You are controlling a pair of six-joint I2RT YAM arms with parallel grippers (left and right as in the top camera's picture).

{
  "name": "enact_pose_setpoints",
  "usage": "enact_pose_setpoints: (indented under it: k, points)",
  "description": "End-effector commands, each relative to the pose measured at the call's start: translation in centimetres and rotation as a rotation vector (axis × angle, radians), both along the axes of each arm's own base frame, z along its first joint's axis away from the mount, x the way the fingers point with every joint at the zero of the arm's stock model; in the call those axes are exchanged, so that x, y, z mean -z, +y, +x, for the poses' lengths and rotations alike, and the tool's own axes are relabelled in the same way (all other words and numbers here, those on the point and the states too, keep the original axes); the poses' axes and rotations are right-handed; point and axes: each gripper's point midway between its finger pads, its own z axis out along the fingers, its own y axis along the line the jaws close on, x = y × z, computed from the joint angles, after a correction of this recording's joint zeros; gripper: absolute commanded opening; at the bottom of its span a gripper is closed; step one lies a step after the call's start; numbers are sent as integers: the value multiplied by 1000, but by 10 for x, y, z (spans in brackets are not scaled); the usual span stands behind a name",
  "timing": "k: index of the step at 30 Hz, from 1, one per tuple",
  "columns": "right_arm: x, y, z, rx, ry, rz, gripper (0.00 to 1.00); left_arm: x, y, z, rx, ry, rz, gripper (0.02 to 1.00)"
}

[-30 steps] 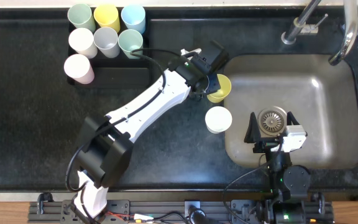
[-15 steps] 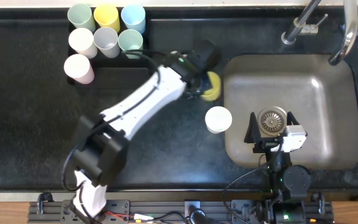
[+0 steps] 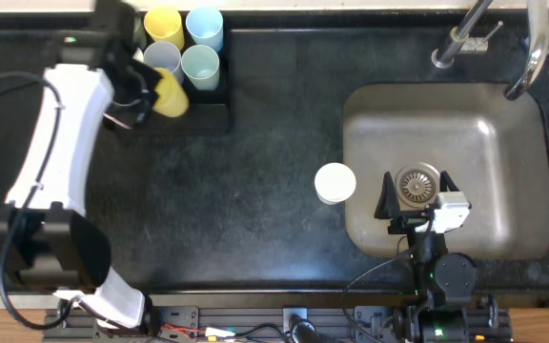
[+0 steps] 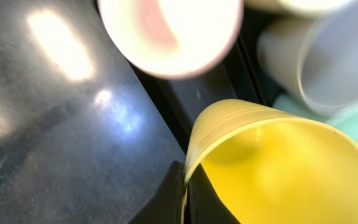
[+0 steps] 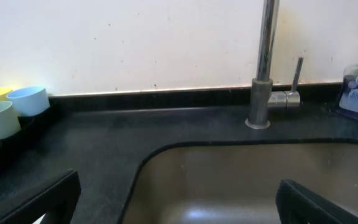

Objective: Store Cups

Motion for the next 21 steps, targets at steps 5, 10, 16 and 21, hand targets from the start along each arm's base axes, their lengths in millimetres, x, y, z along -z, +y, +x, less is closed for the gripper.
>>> enact_pose_setpoints:
  k: [5,10,16,21]
  points:
    - [-1,1,0,-4,-10,6,996,1,20,4,-79,-9,-31,36]
    - [-1,1,0,-4,-10,6,996,10,17,6,-70,13,-31,36]
    - [-1,1,0,-4,-9,6,998,18,9,7,-51,34,-31,36]
    - [-1,1,0,-4,-10,6,998,31,4,8,-31,67,-4,36]
